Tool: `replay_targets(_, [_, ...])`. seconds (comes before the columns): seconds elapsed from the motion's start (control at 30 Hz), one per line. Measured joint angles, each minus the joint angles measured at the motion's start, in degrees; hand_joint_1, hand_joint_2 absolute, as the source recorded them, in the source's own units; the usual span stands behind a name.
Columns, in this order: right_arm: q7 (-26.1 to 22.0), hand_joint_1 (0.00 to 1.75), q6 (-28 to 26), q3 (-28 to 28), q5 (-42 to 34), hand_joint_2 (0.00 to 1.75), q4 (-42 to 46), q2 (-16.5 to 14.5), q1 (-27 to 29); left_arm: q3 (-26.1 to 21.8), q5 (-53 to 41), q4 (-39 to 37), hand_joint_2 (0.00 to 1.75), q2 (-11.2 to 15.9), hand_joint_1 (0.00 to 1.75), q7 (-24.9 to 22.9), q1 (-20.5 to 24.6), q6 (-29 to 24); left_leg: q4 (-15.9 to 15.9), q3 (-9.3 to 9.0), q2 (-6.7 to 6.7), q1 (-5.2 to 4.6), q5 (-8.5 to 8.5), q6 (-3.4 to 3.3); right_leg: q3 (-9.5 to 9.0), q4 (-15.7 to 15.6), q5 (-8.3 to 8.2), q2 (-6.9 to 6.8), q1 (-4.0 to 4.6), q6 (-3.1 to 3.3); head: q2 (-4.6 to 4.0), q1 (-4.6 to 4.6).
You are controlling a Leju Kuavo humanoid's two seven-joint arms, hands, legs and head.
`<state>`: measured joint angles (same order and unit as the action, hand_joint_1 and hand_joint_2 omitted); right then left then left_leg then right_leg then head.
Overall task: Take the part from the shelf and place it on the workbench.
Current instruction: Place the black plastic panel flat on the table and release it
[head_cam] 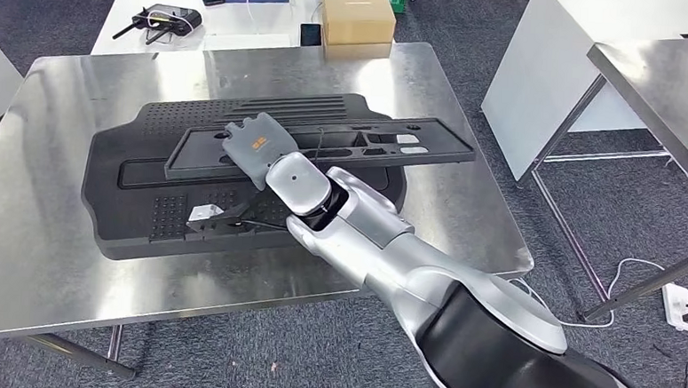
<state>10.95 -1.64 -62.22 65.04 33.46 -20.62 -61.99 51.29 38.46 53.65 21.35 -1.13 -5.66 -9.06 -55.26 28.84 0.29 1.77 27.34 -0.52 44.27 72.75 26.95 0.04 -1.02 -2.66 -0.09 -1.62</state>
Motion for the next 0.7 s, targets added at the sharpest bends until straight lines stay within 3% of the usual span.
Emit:
replay_targets(0.07, [0.0, 1.75, 0.0, -0.01, -0.01, 1.75, -0.06, 0.05, 0.02, -0.18, -0.02, 0.23, 0.0, -0.02, 0.0, -0.07, -0.07, 0.06, -0.01, -0.61, -0.15, 0.32, 0.57, 0.65, -2.77, -7.46, -4.02, -0.11, -0.28, -1.36, 0.0, 0.01])
replay_targets(0.1, [0.0, 1.75, -0.01, -0.01, -0.01, 1.75, -0.08, 0.1, -0.04, -0.31, -0.03, 0.32, 0.0, 0.01, 0.0, -0.08, -0.06, 0.09, -0.06, -0.86, -0.21, 0.33, 0.93, 1.09, -4.75, -11.65, -5.61, -0.15, -0.27, -1.71, 0.0, 0.04])
replay_targets(0.13, [-0.01, 1.75, -0.03, -0.02, -0.01, 1.75, -0.09, 0.07, -0.1, -0.41, -0.03, 0.41, 0.0, 0.04, 0.0, -0.09, -0.03, 0.13, -0.11, -1.0, -0.23, 0.3, 1.26, 1.51, -6.27, -14.83, -6.63, -0.13, -0.23, -1.62, 0.0, 0.02])
replay_targets(0.17, [-0.01, 1.75, -0.04, -0.03, 0.0, 1.75, -0.1, 0.06, -0.11, -0.5, -0.04, 0.5, 0.0, 0.08, 0.0, -0.1, 0.0, 0.15, -0.15, -1.01, -0.25, 0.23, 1.47, 1.9, -7.0, -16.25, -6.82, -0.1, -0.1, -1.18, 0.0, 0.01])
replay_targets(0.27, [-0.02, 1.75, -0.09, -0.09, -0.03, 1.75, -0.19, 0.06, -0.09, -0.63, -0.19, 0.67, 0.0, 0.11, 0.0, -0.21, -0.03, 0.33, -0.22, -0.99, -0.23, 0.44, 2.02, 2.85, -7.07, -16.01, -5.99, 0.16, 0.08, 0.59, 0.0, -0.03])
replay_targets(0.33, [-0.02, 1.75, -0.12, -0.09, -0.09, 1.75, -0.23, -0.03, -0.17, -0.86, -0.45, 0.71, 0.0, 0.09, 0.0, -0.27, -0.02, 0.49, -3.14, 0.28, -0.18, 0.59, 3.68, 3.09, -7.57, -16.07, -5.56, 0.27, -0.12, 1.59, 0.0, -0.11])
replay_targets(0.43, [-0.03, 1.75, -0.13, -0.1, -0.15, 1.75, -0.29, -0.1, -0.02, -1.18, -0.9, 0.73, 0.0, 0.09, 0.0, -0.37, -0.12, 0.64, -14.95, 7.08, -0.31, 0.44, 7.92, 2.89, -8.31, -16.12, -4.94, 0.37, 0.27, 2.67, 0.0, -0.2])
replay_targets(0.47, [-0.03, 1.75, -0.14, -0.11, -0.19, 1.75, -0.33, -0.09, 0.12, -1.27, -1.05, 0.73, 0.0, 0.09, 0.0, -0.44, -0.21, 0.76, -17.76, 9.24, -0.33, 0.41, 8.22, 2.83, -8.52, -16.1, -4.77, 0.45, 0.48, 2.9, 0.0, -0.2])
replay_targets(0.5, [-0.04, 1.75, -0.15, -0.13, -0.25, 1.75, -0.37, -0.09, 0.25, -1.38, -1.19, 0.73, 0.0, 0.09, 0.0, -0.52, -0.31, 0.9, -18.52, 10.51, -0.33, 0.41, 7.26, 2.72, -8.77, -16.08, -4.61, 0.54, 0.65, 3.09, 0.0, -0.19])
replay_targets(0.53, [-0.06, 1.75, -0.16, -0.14, -0.33, 1.75, -0.4, -0.1, 0.32, -1.54, -1.33, 0.73, 0.0, 0.09, 0.0, -0.57, -0.39, 1.06, -17.12, 10.74, -0.33, 0.42, 5.19, 2.57, -9.04, -16.03, -4.42, 0.63, 0.75, 3.16, 0.0, -0.19])
replay_targets(0.6, [-0.09, 1.75, -0.22, -0.15, -0.47, 1.75, -0.42, -0.14, 0.31, -1.94, -1.68, 0.73, 0.0, 0.07, 0.0, -0.67, -0.45, 1.41, -10.46, 8.99, -0.33, 0.43, -0.12, 2.28, -9.48, -15.78, -3.95, 0.75, 0.85, 2.99, 0.0, -0.17])
replay_targets(0.63, [-0.14, 1.75, -0.26, -0.15, -0.58, 1.75, -0.43, -0.16, 0.28, -2.16, -1.99, 0.73, 0.0, 0.02, 0.0, -0.73, -0.46, 1.59, -7.14, 7.81, -0.39, 0.37, -1.74, 2.2, -9.47, -15.49, -3.69, 0.83, 1.06, 2.73, 0.0, -0.19])
replay_targets(0.7, [-0.27, 1.75, -0.34, -0.17, -0.83, 1.75, -0.44, -0.2, 0.31, -2.52, -2.9, 0.76, 0.0, -0.12, 0.0, -0.91, -0.43, 2.01, -3.88, 6.56, -0.53, 0.26, -2.76, 2.15, -9.01, -15.01, -3.45, 0.97, 1.41, 2.36, 0.0, -0.17])
